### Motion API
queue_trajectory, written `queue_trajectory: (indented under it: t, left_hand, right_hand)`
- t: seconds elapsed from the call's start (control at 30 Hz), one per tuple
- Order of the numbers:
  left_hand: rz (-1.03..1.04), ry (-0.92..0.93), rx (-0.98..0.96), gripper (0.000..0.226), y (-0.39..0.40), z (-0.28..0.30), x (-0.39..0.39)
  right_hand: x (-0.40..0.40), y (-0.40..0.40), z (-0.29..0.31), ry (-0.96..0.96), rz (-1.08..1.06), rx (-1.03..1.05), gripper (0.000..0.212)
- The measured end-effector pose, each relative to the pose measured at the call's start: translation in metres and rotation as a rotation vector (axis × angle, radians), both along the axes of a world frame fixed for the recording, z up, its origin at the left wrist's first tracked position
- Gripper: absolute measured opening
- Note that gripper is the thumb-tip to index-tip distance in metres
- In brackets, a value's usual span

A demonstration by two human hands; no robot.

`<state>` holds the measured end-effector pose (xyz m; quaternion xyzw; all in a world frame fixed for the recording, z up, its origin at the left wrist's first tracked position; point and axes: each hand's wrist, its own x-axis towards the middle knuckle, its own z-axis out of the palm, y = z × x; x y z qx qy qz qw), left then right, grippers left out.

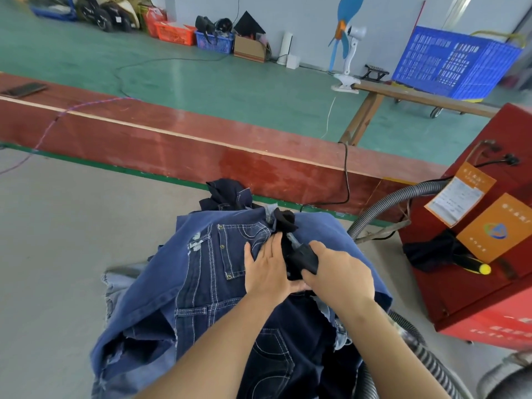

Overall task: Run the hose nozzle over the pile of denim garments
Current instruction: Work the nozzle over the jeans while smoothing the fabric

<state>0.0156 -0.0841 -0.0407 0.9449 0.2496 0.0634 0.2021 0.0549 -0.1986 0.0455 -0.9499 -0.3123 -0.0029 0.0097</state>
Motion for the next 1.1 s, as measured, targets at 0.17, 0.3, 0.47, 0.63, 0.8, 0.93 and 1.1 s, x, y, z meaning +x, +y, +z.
queue_trajectory:
  t: [0.17,0.3,0.47,0.63,0.8,0.93,1.1]
  left_hand:
    - [-0.018,-0.033,0.011,0.123,0.0,-0.004,-0.003]
    - [-0.03,-0.124,-0.012,0.111,0.002,-0.007,-0.007]
    - [-0.04,-0.413,0.048,0.079,0.002,-0.006,-0.02]
    - [-0.032,-0.236,0.231,0.093,-0.007,0.0,-0.017]
    - [0.002,-0.074,0.064,0.104,-0.003,-0.008,-0.008]
    - [-0.002,-0.056,0.037,0.106,-0.001,-0.004,-0.006]
    - [0.004,-0.054,0.01,0.105,0.002,-0.007,-0.003]
  right_hand:
    - [0.006,0.001,0.01,0.069,-0.065,0.27,0.048]
    - [0.017,-0.015,0.037,0.117,-0.083,0.477,0.045]
    - [-0.002,-0.031,0.044,0.11,-0.067,0.34,0.041]
    - [-0.02,-0.041,0.034,0.088,-0.022,0.142,0.039]
    - [-0.023,-0.032,0.021,0.048,-0.015,0.04,0.041]
    - [-0.02,-0.018,0.01,-0.038,-0.035,-0.057,0.038]
    - [-0.016,0.004,0.002,-0.064,-0.053,-0.042,0.039]
